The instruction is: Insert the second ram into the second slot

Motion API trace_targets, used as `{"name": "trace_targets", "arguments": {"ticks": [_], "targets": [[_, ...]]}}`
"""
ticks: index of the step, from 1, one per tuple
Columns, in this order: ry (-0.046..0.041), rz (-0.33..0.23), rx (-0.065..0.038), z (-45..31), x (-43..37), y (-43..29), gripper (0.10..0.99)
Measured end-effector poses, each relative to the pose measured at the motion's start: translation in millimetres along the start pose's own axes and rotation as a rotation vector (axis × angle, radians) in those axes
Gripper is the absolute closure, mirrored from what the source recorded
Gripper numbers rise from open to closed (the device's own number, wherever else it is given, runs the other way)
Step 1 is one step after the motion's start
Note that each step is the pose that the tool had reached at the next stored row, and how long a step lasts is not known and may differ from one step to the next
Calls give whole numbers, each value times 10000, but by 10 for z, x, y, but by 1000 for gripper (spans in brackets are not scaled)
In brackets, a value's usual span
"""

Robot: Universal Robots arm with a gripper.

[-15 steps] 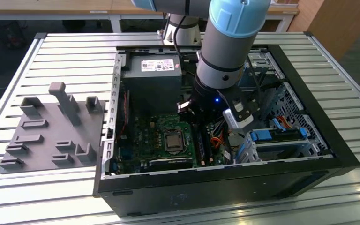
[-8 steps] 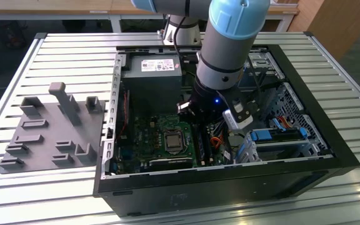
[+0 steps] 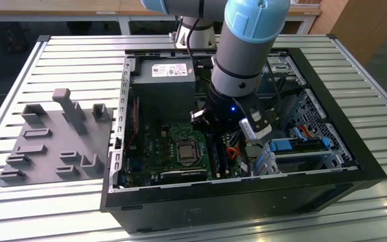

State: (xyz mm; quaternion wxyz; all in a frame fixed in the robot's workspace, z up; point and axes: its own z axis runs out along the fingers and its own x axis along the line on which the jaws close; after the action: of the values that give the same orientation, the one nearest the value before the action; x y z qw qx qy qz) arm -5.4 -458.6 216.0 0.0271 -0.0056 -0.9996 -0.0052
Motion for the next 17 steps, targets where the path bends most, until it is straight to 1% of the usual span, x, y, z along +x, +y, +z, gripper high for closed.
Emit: {"name": "trace_targets", "arguments": {"ticks": [2,3,7,11,17], "targets": [[0,-1,1,0,0,0,937],[0,0,2,0,0,0,875],[0,0,4,-7,0,0,875],[0,0,3,-44,3,1,875],[0,0,4,-120,7,1,875]]}}
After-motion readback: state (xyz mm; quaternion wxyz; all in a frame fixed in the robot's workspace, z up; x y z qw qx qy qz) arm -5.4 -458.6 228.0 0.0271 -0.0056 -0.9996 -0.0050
